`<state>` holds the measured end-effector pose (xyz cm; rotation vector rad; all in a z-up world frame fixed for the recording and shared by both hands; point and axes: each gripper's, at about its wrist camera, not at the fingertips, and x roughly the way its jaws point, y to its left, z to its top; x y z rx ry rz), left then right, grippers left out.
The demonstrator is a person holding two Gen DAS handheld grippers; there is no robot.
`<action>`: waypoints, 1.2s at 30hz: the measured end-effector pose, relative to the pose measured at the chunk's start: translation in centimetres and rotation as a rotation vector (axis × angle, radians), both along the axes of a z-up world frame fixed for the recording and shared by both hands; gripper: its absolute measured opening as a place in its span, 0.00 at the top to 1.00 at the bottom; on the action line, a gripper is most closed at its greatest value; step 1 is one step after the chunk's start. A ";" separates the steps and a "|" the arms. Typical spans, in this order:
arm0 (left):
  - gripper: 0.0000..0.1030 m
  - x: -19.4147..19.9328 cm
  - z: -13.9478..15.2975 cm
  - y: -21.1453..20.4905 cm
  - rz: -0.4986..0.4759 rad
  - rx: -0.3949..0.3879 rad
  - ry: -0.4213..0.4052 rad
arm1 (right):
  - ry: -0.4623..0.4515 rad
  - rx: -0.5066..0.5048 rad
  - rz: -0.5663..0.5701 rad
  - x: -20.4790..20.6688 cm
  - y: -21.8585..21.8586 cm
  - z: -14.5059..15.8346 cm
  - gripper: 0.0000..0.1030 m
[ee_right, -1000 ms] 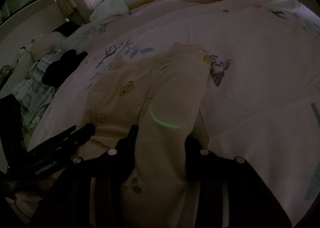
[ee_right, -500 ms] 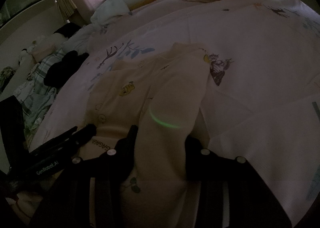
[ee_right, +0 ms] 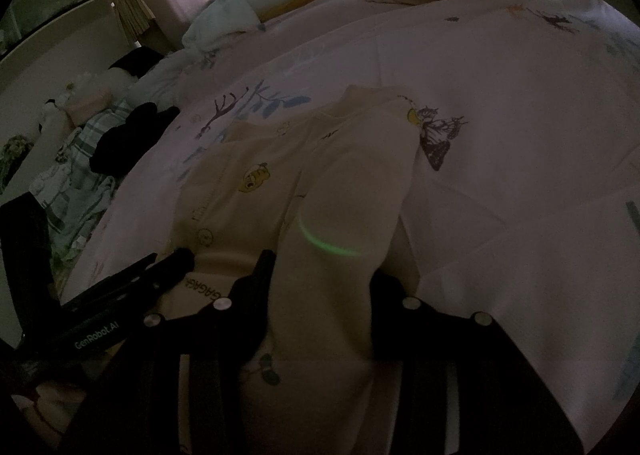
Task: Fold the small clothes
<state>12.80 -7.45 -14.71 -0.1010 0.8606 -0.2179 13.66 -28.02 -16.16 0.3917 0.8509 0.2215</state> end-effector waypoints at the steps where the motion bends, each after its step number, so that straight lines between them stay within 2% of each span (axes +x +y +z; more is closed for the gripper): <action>1: 0.21 0.0 0.0 0.0 0.000 0.000 0.000 | 0.000 0.001 0.000 0.0 0.0 0.0 0.59; 10: 0.20 0.0 -0.1 0.0 0.001 0.001 0.000 | -0.001 0.006 0.001 0.0 0.0 0.0 0.59; 12: 0.17 0.0 0.1 0.1 0.009 0.004 0.003 | 0.000 0.003 0.001 0.0 0.0 0.0 0.59; 15: 0.14 0.2 0.8 0.7 0.020 -0.023 0.044 | 0.021 -0.016 -0.001 0.1 0.2 0.4 0.59; 18: 0.14 0.2 2.1 1.3 0.040 -0.054 0.105 | 0.088 -0.036 -0.010 -0.3 0.4 1.9 0.42; 19: 0.14 0.1 2.5 1.3 0.040 -0.050 0.111 | 0.100 -0.073 -0.029 -0.5 0.5 2.6 0.42; 20: 0.14 -0.2 3.2 1.1 0.033 -0.037 0.107 | 0.099 -0.150 -0.062 -1.0 0.7 3.7 0.41; 22: 0.11 -0.9 4.0 0.6 0.011 -0.023 0.076 | 0.072 -0.215 -0.052 -1.8 1.2 5.1 0.36; 24: 0.04 -1.6 4.5 -0.1 -0.007 0.019 0.035 | 0.052 -0.218 -0.015 -2.5 1.7 6.2 0.30; 26: 0.03 -2.2 4.9 -1.2 -0.029 0.069 0.005 | 0.042 -0.226 -0.022 -3.0 2.0 6.8 0.25; 28: 0.02 -2.6 5.2 -1.3 -0.052 0.061 -0.003 | 0.039 -0.256 -0.040 -3.4 2.2 7.1 0.23; 30: 0.01 -2.8 5.6 -1.2 -0.036 0.066 -0.013 | 0.021 -0.298 -0.030 -3.8 2.7 7.6 0.19; 34: 0.01 -2.5 5.9 -1.0 -0.054 0.042 0.000 | -0.025 -0.349 -0.049 -4.4 2.9 8.6 0.00; 36: 0.01 -2.5 6.2 -0.9 -0.051 0.043 0.000 | -0.051 -0.377 -0.059 -4.6 3.0 9.2 0.00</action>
